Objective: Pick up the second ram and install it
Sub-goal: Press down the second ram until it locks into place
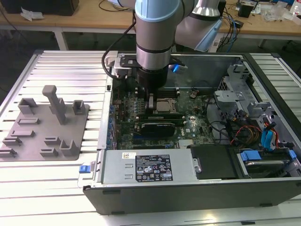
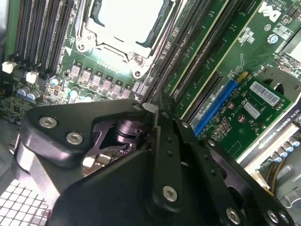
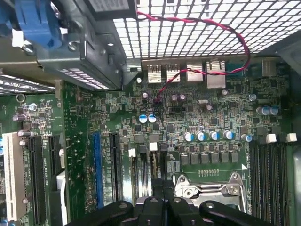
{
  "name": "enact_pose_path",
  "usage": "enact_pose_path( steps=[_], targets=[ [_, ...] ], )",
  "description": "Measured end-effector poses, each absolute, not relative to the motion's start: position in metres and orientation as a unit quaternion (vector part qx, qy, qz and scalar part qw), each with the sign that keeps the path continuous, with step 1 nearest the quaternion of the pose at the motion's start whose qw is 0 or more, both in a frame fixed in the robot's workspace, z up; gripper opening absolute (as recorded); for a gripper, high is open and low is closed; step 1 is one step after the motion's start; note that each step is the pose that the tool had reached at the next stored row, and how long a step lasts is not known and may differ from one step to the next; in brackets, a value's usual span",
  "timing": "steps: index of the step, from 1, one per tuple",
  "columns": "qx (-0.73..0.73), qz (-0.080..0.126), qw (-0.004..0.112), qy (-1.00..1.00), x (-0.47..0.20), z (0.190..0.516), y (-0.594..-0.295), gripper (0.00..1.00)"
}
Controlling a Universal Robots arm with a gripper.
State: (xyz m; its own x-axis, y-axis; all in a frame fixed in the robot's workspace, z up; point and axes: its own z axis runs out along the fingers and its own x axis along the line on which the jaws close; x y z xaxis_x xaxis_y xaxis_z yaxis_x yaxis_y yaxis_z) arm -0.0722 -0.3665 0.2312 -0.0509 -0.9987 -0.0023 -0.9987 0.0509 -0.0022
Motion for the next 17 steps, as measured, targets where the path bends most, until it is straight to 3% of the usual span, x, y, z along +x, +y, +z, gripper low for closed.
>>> enact_pose_path(
  steps=[11,17],
  targets=[
    [-0.689,0.000,0.002,0.725,-0.072,0.230,-0.366,0.08],
    [-0.689,0.000,0.002,0.725,-0.072,0.252,-0.366,0.08]
  ],
)
